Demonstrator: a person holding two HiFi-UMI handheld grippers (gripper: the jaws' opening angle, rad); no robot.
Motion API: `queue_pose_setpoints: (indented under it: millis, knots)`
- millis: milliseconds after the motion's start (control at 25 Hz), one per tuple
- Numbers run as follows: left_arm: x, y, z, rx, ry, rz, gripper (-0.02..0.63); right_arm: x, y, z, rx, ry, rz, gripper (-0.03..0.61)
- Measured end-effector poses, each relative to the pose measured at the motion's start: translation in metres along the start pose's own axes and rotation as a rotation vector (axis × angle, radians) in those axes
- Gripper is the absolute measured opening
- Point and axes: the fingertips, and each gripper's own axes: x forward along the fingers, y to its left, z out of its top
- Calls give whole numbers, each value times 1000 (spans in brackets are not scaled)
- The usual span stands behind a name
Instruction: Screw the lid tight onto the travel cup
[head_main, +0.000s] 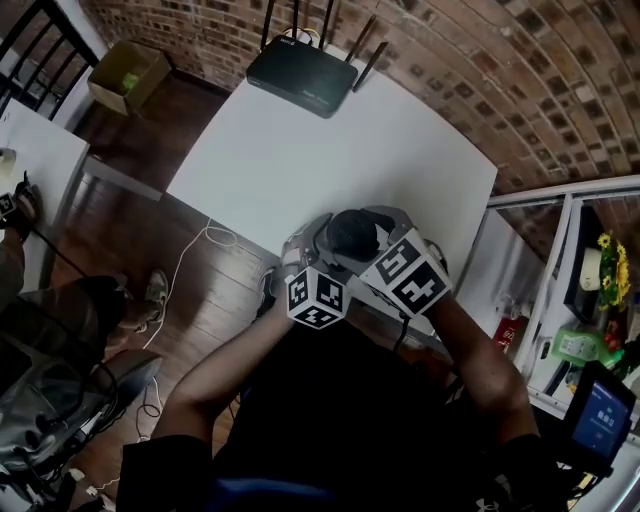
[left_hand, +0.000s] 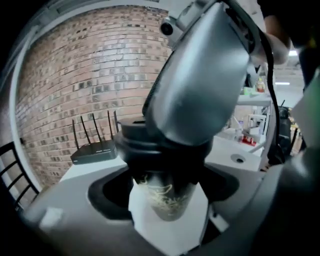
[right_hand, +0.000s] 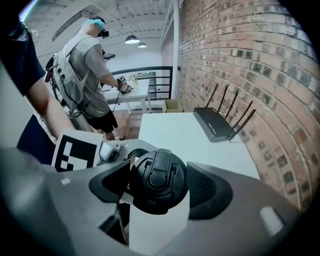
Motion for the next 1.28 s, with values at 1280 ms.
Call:
queue_pose_setpoints:
  millis: [1280]
  knots:
    - [2,3,-6,54,57,10,405,9,0,-5,-110,203,-14,414]
